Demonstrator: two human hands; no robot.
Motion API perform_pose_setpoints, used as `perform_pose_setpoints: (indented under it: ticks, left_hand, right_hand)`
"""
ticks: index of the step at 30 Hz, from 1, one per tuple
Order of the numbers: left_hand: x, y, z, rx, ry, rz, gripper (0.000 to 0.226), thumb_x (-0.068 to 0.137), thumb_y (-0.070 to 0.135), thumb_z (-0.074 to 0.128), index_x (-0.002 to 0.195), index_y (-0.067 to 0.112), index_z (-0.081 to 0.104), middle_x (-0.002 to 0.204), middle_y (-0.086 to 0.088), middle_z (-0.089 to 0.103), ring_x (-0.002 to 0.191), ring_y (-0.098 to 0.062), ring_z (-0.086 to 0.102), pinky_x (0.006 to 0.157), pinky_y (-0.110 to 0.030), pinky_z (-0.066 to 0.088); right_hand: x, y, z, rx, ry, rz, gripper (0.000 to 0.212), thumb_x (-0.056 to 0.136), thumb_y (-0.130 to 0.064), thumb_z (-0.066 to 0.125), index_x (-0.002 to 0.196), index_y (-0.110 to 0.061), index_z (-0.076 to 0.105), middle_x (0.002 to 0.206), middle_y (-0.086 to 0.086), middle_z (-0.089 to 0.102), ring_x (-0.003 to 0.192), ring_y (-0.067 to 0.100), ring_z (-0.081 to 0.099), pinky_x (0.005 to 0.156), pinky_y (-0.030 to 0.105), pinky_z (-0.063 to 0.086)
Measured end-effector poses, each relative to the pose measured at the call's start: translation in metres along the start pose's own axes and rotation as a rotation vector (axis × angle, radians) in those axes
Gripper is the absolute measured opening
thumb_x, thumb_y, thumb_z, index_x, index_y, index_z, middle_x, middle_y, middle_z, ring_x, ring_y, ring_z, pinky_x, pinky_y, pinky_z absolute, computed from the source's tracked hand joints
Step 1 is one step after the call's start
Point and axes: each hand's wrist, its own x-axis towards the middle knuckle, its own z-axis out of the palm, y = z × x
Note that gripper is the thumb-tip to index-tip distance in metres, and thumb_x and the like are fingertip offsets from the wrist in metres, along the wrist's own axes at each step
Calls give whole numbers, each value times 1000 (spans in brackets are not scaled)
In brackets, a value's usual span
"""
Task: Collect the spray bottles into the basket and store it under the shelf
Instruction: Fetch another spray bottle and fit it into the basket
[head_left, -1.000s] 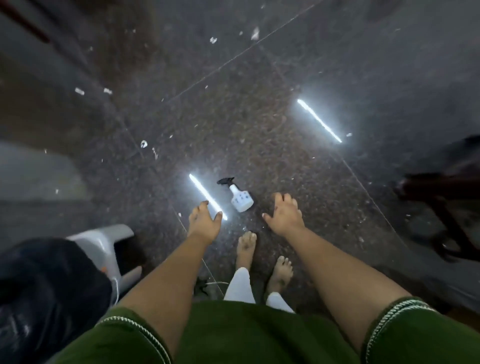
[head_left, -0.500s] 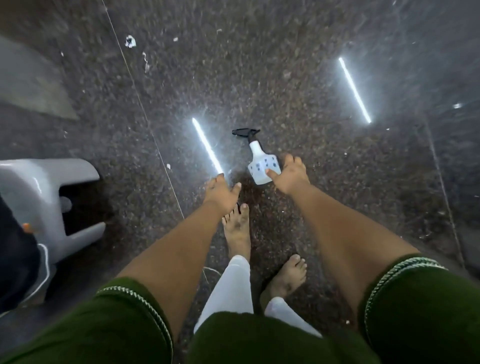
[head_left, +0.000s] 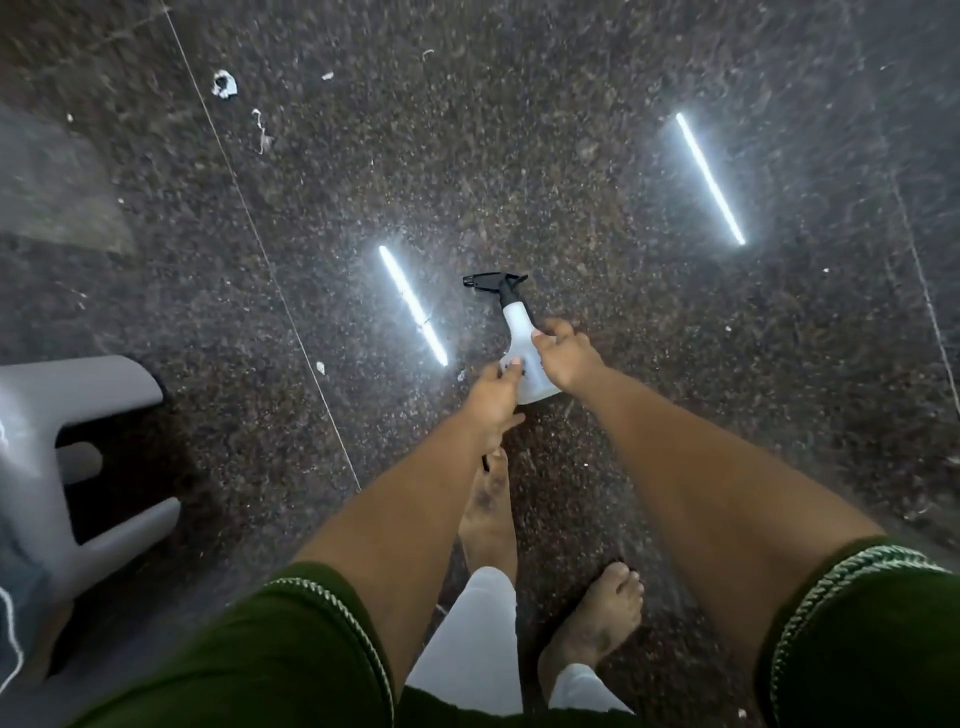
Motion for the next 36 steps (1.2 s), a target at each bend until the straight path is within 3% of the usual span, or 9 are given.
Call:
perform_pose_setpoints:
  ticks: [5, 8, 10, 12, 15, 18, 23, 29, 36]
  left_hand:
    - [-6, 14, -6, 37, 31, 111, 63, 89, 44, 60, 142, 31, 29, 143, -1, 42, 124, -25, 48, 95, -45, 48]
    - [-32, 25, -10, 60, 99, 192, 91, 56, 59, 80, 132, 43, 33, 134, -4, 42, 113, -26, 56, 87, -45, 57]
    - [-52, 30, -14, 64, 127, 223, 102, 37, 58, 88, 123, 46, 35, 130, -5, 45, 108, -28, 60, 83, -47, 59]
    - [-84, 37, -16, 76, 132, 276, 95, 42, 45, 90, 120, 43, 37, 127, -4, 49, 107, -27, 62, 84, -49, 58]
    - [-142, 50, -15, 36, 59, 309, 76, 64, 16, 86, 124, 26, 41, 125, -4, 55, 108, -25, 62, 88, -42, 56]
    - [-204, 70, -8, 147, -42, 334, 59, 69, 8, 82, 117, 17, 48, 120, -10, 61, 108, -25, 62, 88, -37, 54]
    - [-317, 109, 31, 347, -255, 337, 72, 50, 22, 88, 111, 21, 51, 118, -12, 63, 110, -26, 63, 91, -37, 54]
    - [-441, 132, 109, 655, -394, 356, 64, 68, 5, 83, 120, 13, 47, 118, -11, 61, 107, -24, 63, 84, -31, 54]
    - [-518, 129, 208, 995, -580, 338, 88, 44, 27, 91, 120, 17, 48, 121, -10, 62, 110, -26, 63, 99, -49, 50]
  right_hand:
    - [-14, -10, -8, 138, 11, 5, 53, 95, -43, 43, 141, -17, 37, 142, 15, 39, 123, 34, 46, 101, 42, 42]
    - [-39, -16, -15, 373, -3, 19, 38, 84, -48, 53, 110, -21, 56, 123, 10, 57, 108, 28, 57, 96, 47, 48]
    - [-63, -21, -24, 516, -12, 30, 36, 69, -56, 59, 88, -26, 58, 112, 7, 63, 102, 26, 61, 94, 49, 51]
    - [-90, -28, -38, 680, -11, 31, 39, 63, -58, 61, 81, -23, 58, 106, 9, 67, 99, 29, 64, 92, 52, 52]
    - [-138, -42, -73, 952, -15, -17, 29, 83, -37, 65, 96, -14, 56, 110, 15, 64, 98, 28, 64, 87, 44, 52]
    - [-194, -50, -125, 1150, -48, -73, 60, 81, -30, 72, 130, -8, 45, 127, 14, 60, 111, 24, 61, 99, 42, 48]
    - [-307, -45, -214, 1324, -75, -183, 7, 90, -10, 62, 97, -12, 63, 99, 5, 66, 97, 21, 62, 102, 41, 46]
    - [-443, -3, -283, 1456, 103, -194, 19, 86, -8, 66, 104, -9, 60, 105, 7, 65, 103, 23, 61, 99, 39, 48]
    - [-556, 78, -317, 1809, 418, -171, 14, 85, -5, 67, 92, -12, 57, 100, 8, 65, 97, 24, 63, 92, 38, 49]
